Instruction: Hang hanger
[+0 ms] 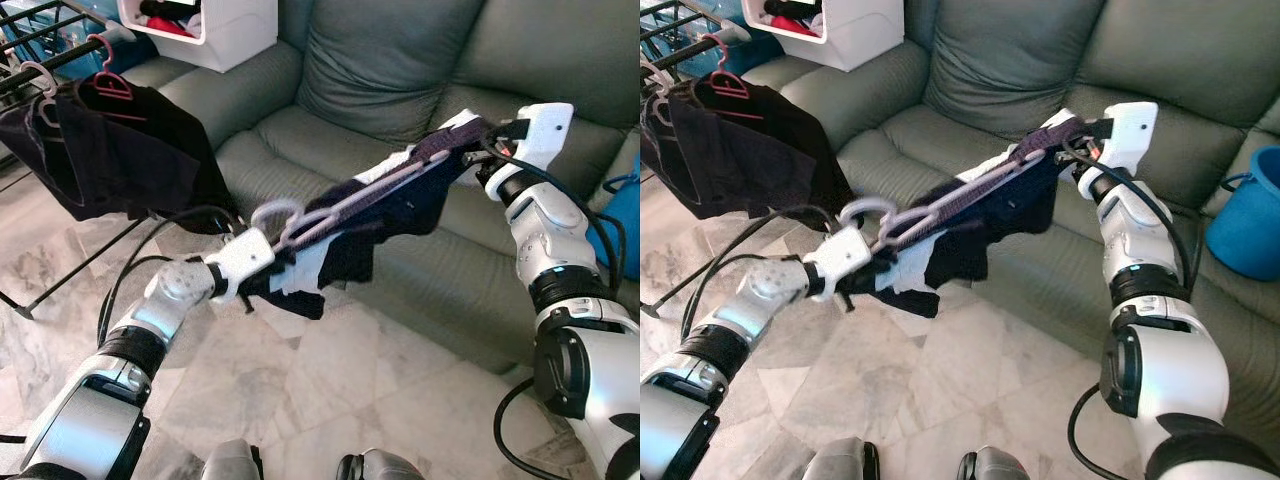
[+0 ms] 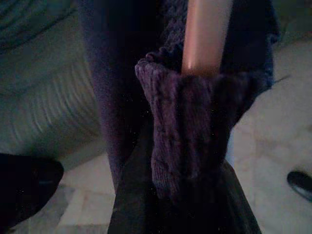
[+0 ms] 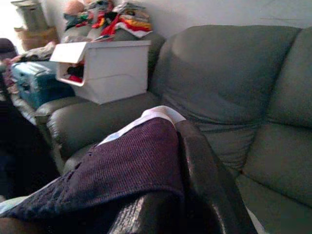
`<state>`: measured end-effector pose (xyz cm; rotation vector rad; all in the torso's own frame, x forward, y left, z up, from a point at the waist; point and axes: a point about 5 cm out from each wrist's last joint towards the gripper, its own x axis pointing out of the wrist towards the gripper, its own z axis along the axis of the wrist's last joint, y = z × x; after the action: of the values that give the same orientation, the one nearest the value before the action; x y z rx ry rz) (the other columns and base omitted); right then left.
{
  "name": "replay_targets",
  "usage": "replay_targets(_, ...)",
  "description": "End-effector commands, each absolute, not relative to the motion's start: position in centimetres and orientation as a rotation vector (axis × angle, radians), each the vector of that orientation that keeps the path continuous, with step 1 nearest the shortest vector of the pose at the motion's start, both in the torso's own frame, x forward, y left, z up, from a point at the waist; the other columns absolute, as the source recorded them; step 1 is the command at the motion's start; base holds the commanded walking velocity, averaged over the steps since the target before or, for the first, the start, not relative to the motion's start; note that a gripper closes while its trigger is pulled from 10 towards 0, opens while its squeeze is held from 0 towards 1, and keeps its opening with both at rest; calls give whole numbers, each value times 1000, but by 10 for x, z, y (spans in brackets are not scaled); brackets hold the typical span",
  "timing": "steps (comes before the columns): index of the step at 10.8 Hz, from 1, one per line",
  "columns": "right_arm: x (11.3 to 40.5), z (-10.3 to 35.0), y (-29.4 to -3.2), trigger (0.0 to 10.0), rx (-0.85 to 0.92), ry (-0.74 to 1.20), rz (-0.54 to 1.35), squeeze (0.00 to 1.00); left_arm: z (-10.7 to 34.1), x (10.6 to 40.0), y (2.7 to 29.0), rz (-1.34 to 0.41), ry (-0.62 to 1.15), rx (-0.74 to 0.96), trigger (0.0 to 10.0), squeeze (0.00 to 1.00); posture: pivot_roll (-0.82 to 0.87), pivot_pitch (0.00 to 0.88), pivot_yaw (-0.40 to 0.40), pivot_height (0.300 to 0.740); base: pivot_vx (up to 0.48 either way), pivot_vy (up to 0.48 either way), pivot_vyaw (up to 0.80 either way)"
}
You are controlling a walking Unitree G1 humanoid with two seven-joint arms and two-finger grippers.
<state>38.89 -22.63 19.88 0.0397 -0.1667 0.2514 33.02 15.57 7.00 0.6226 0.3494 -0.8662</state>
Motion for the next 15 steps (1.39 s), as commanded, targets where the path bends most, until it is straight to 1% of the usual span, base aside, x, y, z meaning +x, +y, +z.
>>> replay_targets(1, 387, 256, -250, 0, 8, -398, 159, 0, 26, 301, 204, -787, 646, 694, 0, 0, -77, 3, -55, 740, 0, 0, 0)
replay_targets(2, 387, 254, -247, 0, 5, -397, 167, 0, 20, 296, 198, -864, 669, 752, 0, 0, -77, 3, -55, 740, 0, 0, 0)
replay_targets(3, 388, 255, -245, 0, 12, -401, 170, 0, 15, 291, 194, -909, 691, 772, 0, 0, -75, 2, -56, 740, 0, 0, 0)
replay_targets(4, 391, 258, -235, 0, 22, -414, 200, 0, 6, 283, 192, -962, 750, 827, 0, 0, -75, 1, -53, 740, 0, 0, 0)
replay_targets(5, 392, 259, -228, 0, 23, -422, 217, 0, 6, 286, 192, -907, 742, 819, 0, 0, -77, 0, -51, 740, 0, 0, 0)
replay_targets(6, 396, 266, -203, 0, -44, -454, 282, 0, 22, 310, 202, -548, 643, 646, 0, 0, -77, 0, -51, 740, 0, 0, 0)
replay_targets(7, 396, 265, -200, 0, -72, -451, 288, 0, 25, 313, 207, -506, 625, 690, 0, 0, -78, 0, -57, 740, 0, 0, 0)
replay_targets(8, 395, 246, -185, 0, -235, -393, 351, 0, 48, 330, 230, -221, 502, 659, 0, 0, -73, 0, -63, 740, 0, 0, 0)
replay_targets(9, 394, 221, -183, 0, -270, -302, 370, 0, 56, 334, 237, -151, 472, 615, 0, 0, -76, 0, -60, 740, 0, 0, 0)
replay_targets(10, 391, 185, -187, 0, -368, -143, 349, 0, 62, 338, 239, -120, 440, 605, 0, 0, -81, 0, -56, 740, 0, 0, 0)
replay_targets(11, 387, 161, -196, 0, -487, -35, 273, 0, 64, 339, 237, -109, 424, 572, 0, 0, -74, 0, -60, 740, 0, 0, 0)
replay_targets(12, 385, 156, -197, 0, -552, -21, 290, 0, 64, 340, 235, -123, 406, 609, 0, 0, -74, 0, -60, 740, 0, 0, 0)
replay_targets(13, 384, 155, -196, 0, -598, -42, 257, 0, 64, 338, 231, -161, 367, 635, 824, 0, -62, 0, -64, 740, 0, 0, 0)
replay_targets(14, 385, 157, -195, 0, -537, -78, 188, 0, 57, 331, 238, -179, 398, 733, 667, 0, -57, 4, -60, 740, 0, 0, 0)
replay_targets(15, 387, 158, -188, 0, -489, -104, 151, 0, 51, 327, 242, -161, 438, 762, 0, 0, -55, 7, -51, 740, 0, 0, 0)
